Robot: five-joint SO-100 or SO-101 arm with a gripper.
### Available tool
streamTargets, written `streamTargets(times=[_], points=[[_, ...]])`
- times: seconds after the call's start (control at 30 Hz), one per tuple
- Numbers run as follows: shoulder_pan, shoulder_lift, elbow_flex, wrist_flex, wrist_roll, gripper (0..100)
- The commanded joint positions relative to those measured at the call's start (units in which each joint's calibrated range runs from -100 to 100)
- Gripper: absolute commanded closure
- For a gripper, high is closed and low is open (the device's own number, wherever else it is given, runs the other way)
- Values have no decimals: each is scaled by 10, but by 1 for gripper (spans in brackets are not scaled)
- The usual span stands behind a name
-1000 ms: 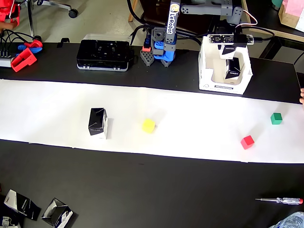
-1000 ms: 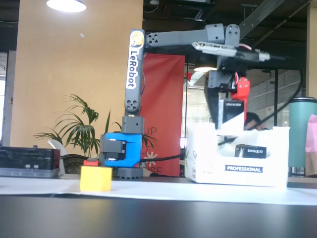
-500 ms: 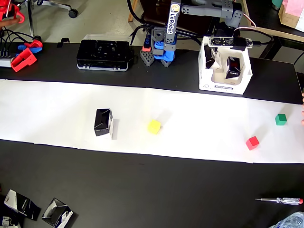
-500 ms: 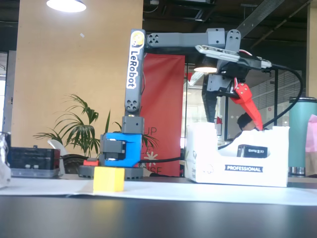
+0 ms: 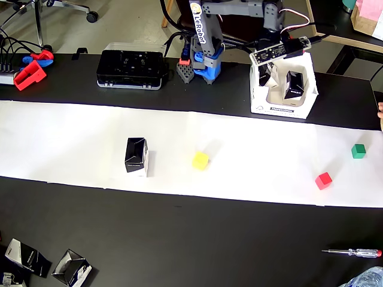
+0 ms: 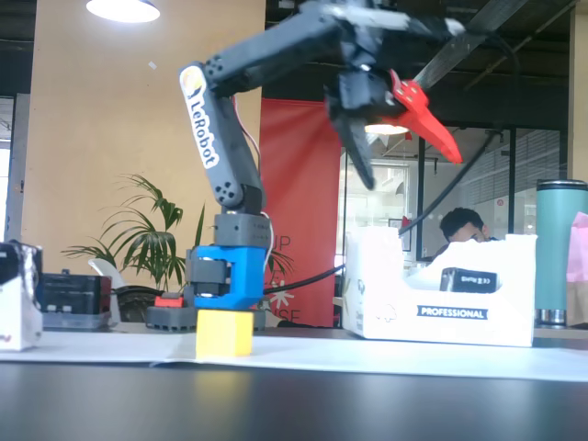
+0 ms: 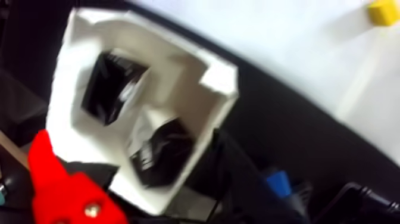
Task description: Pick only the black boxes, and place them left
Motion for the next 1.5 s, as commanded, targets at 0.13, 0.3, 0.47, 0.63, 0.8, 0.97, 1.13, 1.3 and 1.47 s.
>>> streamTargets(times=[0.13, 0.3, 0.47, 0.63, 0.8, 0.97, 1.13, 1.3, 1.47], points=[[270, -74, -10, 6, 111, 49], [426, -74, -9, 6, 169, 49], [537, -74, -9, -6, 210, 49], [634, -73, -4, -8, 270, 49], [683, -73, -7, -9, 282, 48], [716, -72, -4, -9, 319, 44], [746, -51, -3, -25, 346, 44], [765, 14, -11, -112, 344, 44], [791, 69, -11, -207, 346, 44]])
